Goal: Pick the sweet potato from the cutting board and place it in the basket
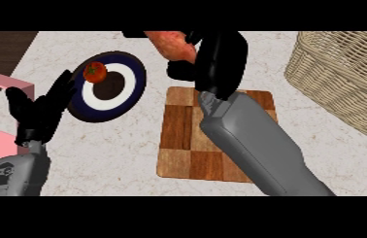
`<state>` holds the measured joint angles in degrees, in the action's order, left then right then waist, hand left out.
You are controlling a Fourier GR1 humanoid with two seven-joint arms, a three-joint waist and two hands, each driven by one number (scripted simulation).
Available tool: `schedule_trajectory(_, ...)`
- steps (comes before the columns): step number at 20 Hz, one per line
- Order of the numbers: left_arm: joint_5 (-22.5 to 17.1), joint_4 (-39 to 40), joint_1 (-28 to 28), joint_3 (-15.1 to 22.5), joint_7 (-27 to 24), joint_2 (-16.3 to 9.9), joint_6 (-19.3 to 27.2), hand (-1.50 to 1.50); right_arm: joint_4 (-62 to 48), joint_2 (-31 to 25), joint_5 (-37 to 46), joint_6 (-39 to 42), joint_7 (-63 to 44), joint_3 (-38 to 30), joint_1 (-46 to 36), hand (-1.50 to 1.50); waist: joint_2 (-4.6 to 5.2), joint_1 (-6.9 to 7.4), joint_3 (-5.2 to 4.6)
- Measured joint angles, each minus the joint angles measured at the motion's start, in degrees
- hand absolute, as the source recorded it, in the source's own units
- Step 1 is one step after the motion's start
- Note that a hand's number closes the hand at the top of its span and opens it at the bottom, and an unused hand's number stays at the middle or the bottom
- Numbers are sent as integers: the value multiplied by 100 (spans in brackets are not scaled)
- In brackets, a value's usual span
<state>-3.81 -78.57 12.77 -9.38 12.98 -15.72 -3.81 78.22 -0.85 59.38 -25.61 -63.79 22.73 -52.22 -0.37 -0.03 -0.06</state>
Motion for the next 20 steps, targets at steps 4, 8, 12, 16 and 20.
schedule_trajectory(4,28,-14,-75,-19,-92,11,8,0,-42,-262,55,270,33,-564,-321,150,13,2,2)
schedule_trajectory(8,32,-10,-13,-15,-48,34,16,0,-354,-477,162,397,164,-1069,-665,150,28,17,2)
schedule_trajectory(12,22,-88,-56,-28,-38,14,-19,0,-637,-746,235,543,251,-1517,-905,150,30,26,2)
schedule_trajectory(16,59,-207,-147,30,-4,99,30,0,-1050,-1133,404,717,324,-1852,-1097,150,33,39,3)
schedule_trajectory(20,84,-239,-138,19,54,85,52,0,-1279,-1486,508,830,427,-2137,-1027,150,35,26,4)
